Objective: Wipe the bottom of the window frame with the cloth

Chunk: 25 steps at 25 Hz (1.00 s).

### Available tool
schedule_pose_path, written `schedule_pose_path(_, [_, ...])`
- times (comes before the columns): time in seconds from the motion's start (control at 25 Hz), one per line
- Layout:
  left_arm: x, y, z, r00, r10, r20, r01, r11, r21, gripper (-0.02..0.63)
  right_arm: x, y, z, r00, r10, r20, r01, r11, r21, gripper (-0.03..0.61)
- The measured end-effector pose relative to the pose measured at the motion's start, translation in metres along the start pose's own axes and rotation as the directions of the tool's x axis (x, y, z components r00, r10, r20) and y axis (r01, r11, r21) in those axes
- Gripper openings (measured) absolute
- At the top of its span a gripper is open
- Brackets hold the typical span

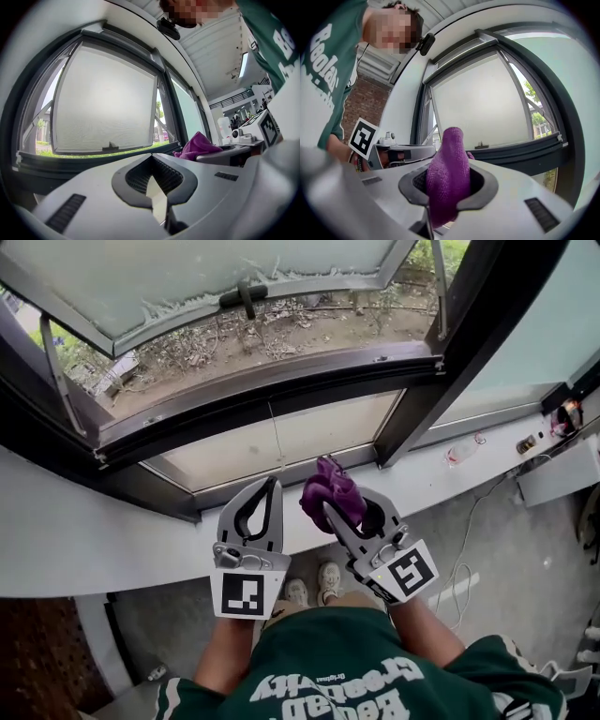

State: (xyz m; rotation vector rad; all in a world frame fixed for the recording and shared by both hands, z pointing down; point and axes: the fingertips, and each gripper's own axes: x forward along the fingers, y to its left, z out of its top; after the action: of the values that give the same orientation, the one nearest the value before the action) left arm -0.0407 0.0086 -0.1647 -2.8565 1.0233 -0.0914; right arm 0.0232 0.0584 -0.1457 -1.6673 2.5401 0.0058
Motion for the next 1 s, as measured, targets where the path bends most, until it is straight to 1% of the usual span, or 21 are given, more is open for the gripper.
schedule_pose_path(0.16, [0.019,-0.016,-0.004,1.0,0.0,-0.017,0.001,1.0,0.018,0.008,-0.008,-0.022,-0.002,1.0,0.0,0.027,0.0,0.999,0.032,0.097])
schedule_pose_path(0.36, [0.038,-0.03,-0.028,0.996,0.007,-0.086,-0.004,0.999,0.036,0.008,-0.017,-0.051,-0.02,1.0,-0.016,0.025,0.014,0.997,0.077,0.097])
schedule_pose_path(0.44, [0.045,-0.035,-0.041,0.993,0.014,-0.114,-0.01,0.999,0.031,0.008,-0.023,-0.062,-0.034,1.0,-0.029,0.006,0.029,0.995,0.091,0.097])
schedule_pose_path(0.56, [0.053,-0.04,-0.063,0.986,0.023,-0.166,-0.023,1.0,-0.002,0.008,-0.032,-0.076,-0.06,0.998,-0.047,-0.053,0.051,0.996,0.078,0.097])
schedule_pose_path(0.68, [0.065,-0.038,-0.077,0.981,0.031,-0.19,-0.029,0.999,0.015,0.008,-0.033,-0.088,-0.076,0.997,-0.044,-0.066,0.051,0.994,0.101,0.097])
schedule_pose_path(0.76, [0.069,-0.037,-0.087,0.979,0.034,-0.199,-0.028,0.999,0.032,0.008,-0.036,-0.091,-0.089,0.996,-0.047,-0.08,0.056,0.991,0.119,0.097])
schedule_pose_path(0.84, [0.07,-0.038,-0.098,0.977,0.029,-0.213,-0.027,1.0,0.013,0.008,-0.039,-0.093,-0.1,0.994,-0.052,-0.094,0.063,0.991,0.118,0.097])
schedule_pose_path(0.92, [0.065,-0.034,-0.11,0.972,0.029,-0.235,-0.034,0.999,-0.017,0.008,-0.037,-0.09,-0.109,0.995,-0.056,-0.079,0.065,0.992,0.112,0.097])
schedule_pose_path(0.96, [0.059,-0.028,-0.115,0.967,0.037,-0.251,-0.045,0.999,-0.024,0.008,-0.032,-0.083,-0.113,0.996,-0.051,-0.07,0.059,0.991,0.119,0.097])
schedule_pose_path(1.0, [0.051,-0.021,-0.119,0.964,0.044,-0.262,-0.049,0.999,-0.012,0.008,-0.026,-0.074,-0.118,0.997,-0.037,-0.068,0.045,0.991,0.128,0.097])
